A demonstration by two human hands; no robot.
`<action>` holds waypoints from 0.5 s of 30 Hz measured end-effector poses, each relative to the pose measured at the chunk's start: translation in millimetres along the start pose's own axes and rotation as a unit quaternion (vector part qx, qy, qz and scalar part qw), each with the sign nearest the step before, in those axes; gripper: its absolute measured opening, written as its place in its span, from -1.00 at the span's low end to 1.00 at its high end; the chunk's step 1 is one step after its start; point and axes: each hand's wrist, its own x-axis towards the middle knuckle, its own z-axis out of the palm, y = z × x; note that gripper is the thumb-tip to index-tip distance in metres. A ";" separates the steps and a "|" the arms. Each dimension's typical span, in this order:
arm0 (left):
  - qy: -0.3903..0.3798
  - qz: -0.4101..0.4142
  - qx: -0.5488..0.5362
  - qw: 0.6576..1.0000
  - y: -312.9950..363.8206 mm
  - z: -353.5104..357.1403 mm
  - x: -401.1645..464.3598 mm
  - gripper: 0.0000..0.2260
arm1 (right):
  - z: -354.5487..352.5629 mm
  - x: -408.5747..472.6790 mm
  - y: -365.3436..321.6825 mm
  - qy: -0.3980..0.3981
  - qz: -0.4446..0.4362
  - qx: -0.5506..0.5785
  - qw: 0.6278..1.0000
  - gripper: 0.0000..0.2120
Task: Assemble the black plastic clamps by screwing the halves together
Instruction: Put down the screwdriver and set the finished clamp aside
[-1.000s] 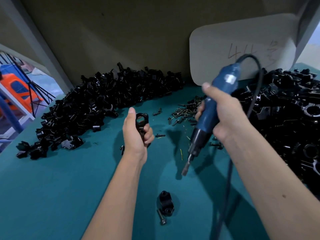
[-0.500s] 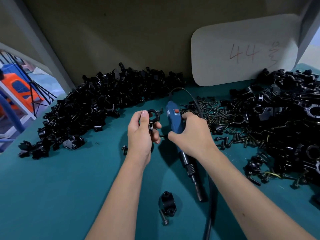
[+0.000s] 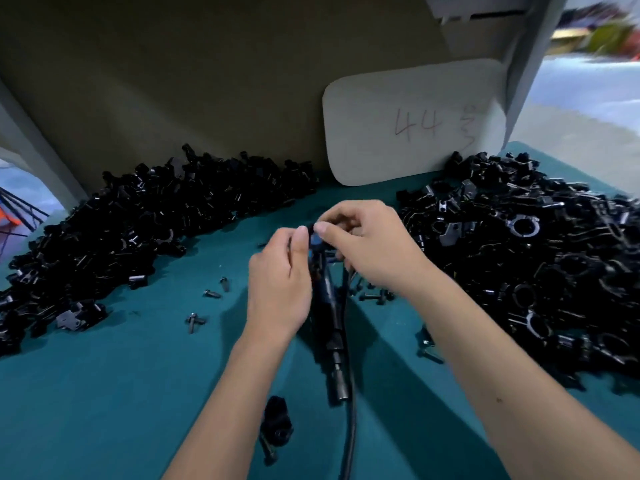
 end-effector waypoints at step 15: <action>-0.123 0.073 0.054 0.988 118.3 141.5 12.8 -0.62 | -165.2 20.0 59.1 0.151 0.168 -0.342 0.912 -0.58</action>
